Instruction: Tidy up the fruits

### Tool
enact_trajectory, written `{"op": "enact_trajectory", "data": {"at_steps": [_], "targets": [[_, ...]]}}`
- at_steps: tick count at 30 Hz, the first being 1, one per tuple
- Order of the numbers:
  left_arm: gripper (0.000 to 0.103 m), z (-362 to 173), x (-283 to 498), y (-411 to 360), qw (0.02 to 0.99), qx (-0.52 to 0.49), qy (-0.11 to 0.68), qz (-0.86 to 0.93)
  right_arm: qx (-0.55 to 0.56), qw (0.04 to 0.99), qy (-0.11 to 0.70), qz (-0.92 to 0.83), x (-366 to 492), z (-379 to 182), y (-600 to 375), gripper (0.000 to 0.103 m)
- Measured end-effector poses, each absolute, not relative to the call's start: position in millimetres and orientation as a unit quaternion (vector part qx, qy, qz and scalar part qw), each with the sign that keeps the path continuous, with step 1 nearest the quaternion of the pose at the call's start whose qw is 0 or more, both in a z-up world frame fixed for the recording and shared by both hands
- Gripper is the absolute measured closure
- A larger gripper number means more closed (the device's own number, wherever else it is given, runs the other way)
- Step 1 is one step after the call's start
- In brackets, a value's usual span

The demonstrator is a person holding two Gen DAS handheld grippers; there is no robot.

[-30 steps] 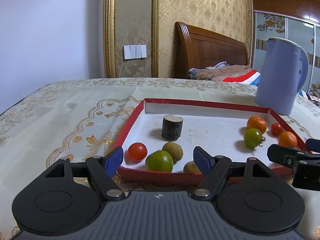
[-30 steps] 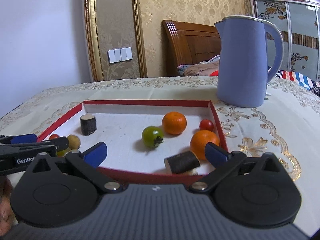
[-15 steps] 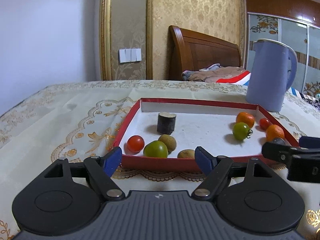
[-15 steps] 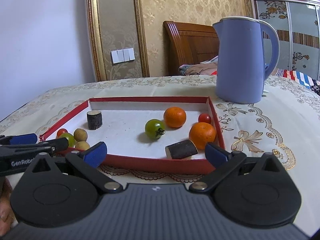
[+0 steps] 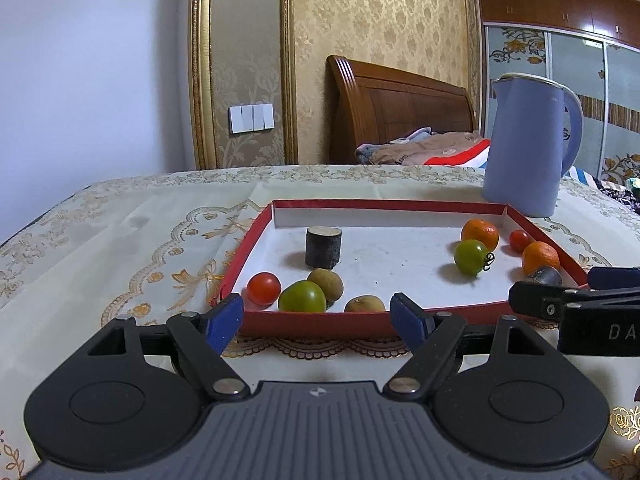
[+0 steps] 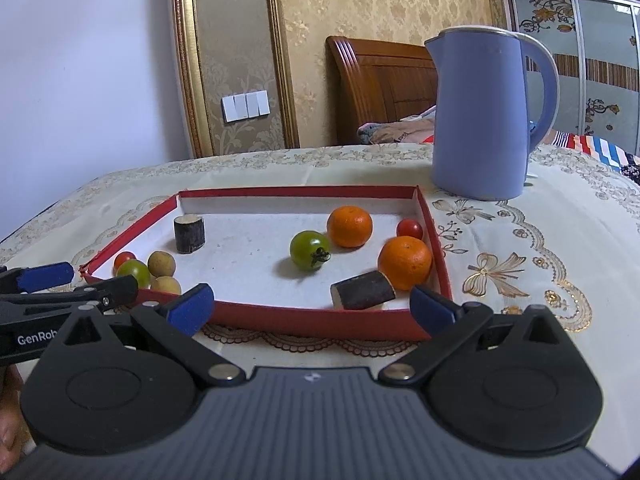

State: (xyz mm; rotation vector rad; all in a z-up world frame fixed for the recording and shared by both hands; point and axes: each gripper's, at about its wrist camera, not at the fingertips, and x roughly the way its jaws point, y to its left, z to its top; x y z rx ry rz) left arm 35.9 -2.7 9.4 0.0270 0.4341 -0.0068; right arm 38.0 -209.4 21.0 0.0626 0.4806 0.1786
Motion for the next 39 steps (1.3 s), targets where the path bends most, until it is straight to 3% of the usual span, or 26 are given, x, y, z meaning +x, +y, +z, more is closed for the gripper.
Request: {"op": "enact_trajectory", "data": {"at_steps": [39], "targets": [[0.023, 10.2, 32.7, -0.7, 0.976, 0.012, 0.216, 0.008, 0.033, 0.966, 0.241, 0.086, 38.1, 20.2, -209.8, 0.000]]}}
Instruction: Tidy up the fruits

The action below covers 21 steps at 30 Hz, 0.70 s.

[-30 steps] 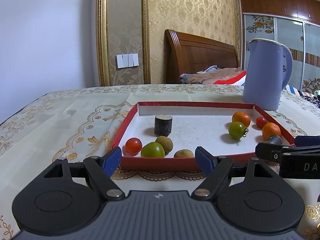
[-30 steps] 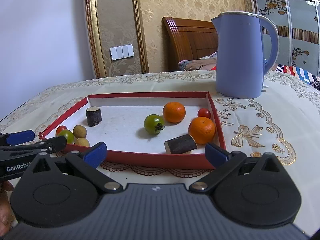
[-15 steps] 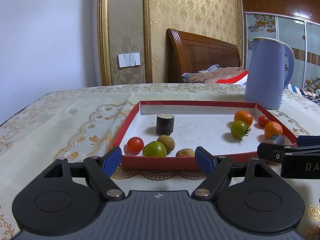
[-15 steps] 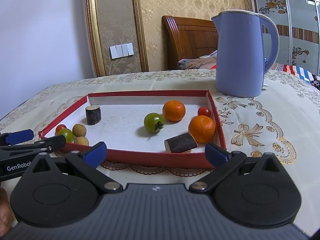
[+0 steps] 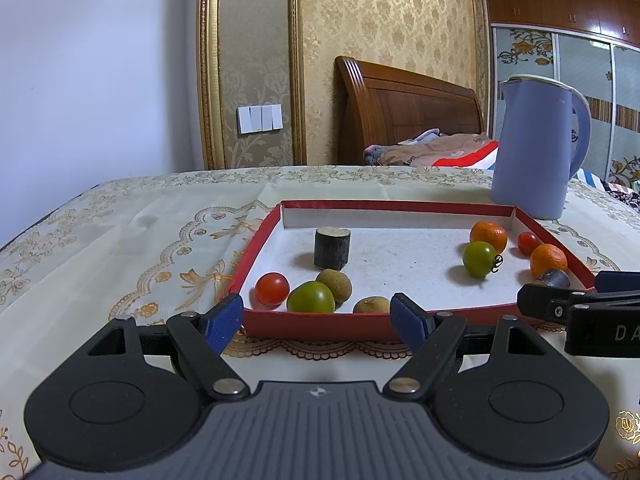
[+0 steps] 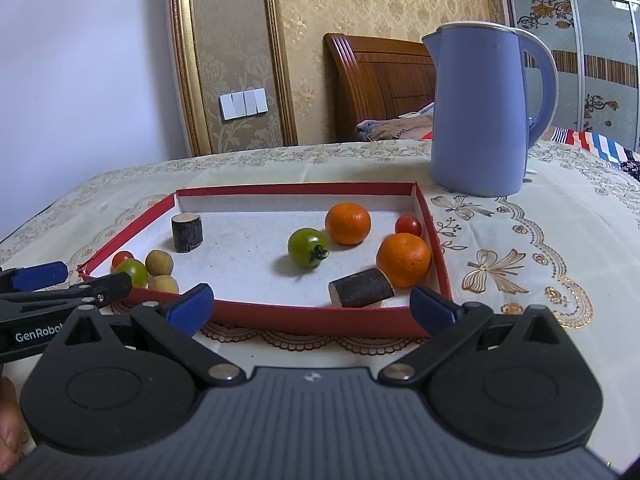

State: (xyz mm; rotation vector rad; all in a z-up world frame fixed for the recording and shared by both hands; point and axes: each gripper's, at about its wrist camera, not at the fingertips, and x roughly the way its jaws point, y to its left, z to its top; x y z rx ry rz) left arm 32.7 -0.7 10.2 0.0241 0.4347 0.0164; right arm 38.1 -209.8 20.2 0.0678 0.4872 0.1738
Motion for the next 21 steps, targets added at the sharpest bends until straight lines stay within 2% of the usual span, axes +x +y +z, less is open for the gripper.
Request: {"op": "enact_trajectory", "data": {"at_steps": [21], "targets": [[0.022, 9.5, 31.1, 1.1, 0.973, 0.020, 0.228, -0.002, 0.035, 0.967, 0.238, 0.084, 37.9, 20.1, -211.4, 0.000]]}}
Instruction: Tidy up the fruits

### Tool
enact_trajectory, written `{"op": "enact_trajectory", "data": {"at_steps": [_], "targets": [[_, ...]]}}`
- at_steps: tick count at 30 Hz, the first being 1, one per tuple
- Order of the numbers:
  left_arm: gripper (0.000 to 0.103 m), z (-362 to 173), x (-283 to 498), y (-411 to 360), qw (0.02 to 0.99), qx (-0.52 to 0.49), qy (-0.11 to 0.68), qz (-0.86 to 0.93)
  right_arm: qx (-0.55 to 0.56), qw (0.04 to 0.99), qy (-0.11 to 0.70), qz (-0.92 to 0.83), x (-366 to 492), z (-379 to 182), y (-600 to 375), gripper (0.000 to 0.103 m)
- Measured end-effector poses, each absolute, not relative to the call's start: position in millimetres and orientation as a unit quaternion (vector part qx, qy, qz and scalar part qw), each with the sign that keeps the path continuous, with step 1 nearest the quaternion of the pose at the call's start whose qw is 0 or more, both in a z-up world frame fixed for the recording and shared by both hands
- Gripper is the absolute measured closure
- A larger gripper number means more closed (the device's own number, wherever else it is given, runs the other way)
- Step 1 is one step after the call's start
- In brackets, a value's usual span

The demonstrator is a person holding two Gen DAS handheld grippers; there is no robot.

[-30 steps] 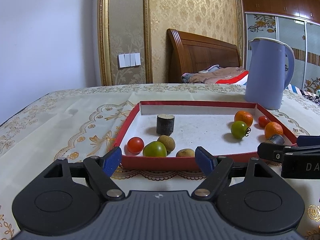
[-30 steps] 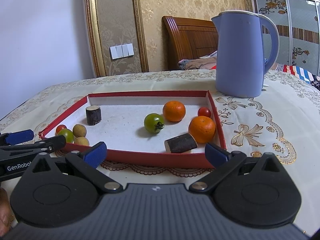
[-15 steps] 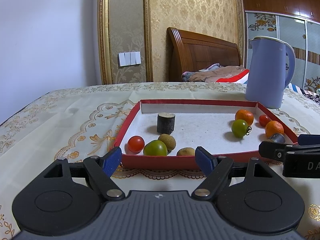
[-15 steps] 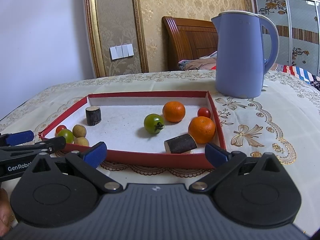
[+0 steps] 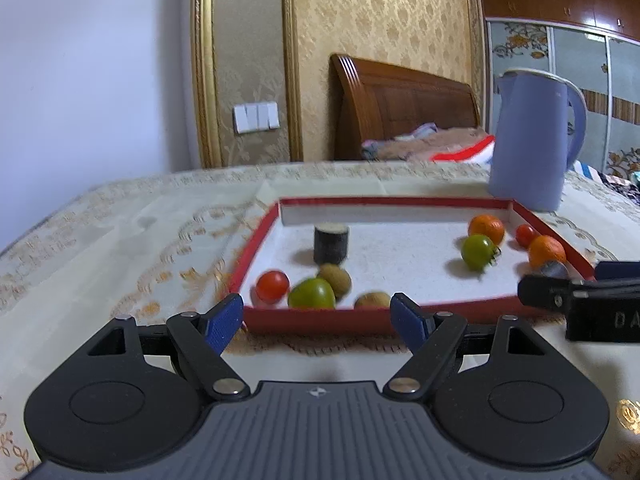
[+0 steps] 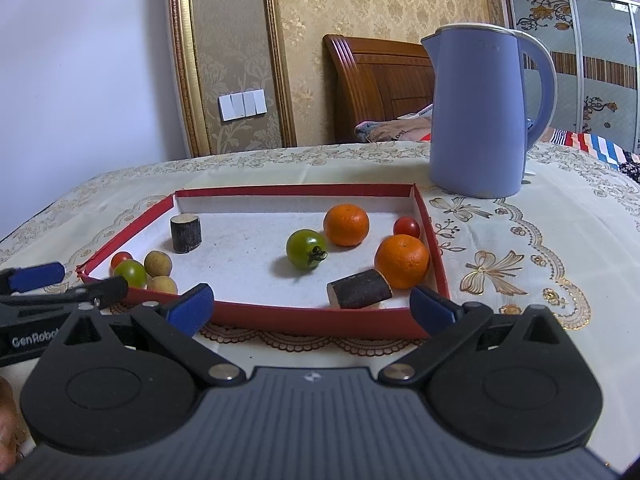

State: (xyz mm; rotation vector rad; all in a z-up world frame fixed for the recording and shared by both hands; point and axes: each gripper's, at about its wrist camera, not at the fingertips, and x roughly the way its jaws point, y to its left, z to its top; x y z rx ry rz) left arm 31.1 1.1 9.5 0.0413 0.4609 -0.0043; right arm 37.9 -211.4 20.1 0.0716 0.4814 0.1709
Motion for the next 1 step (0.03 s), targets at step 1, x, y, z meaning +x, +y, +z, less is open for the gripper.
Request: {"op": "enact_trajectory", "data": {"at_steps": [1], "targets": [[0.023, 8.3, 30.3, 1.4, 0.972, 0.021, 0.236, -0.008, 0.038, 0.966, 0.240, 0.086, 37.7, 20.5, -212.5, 0.000]]}}
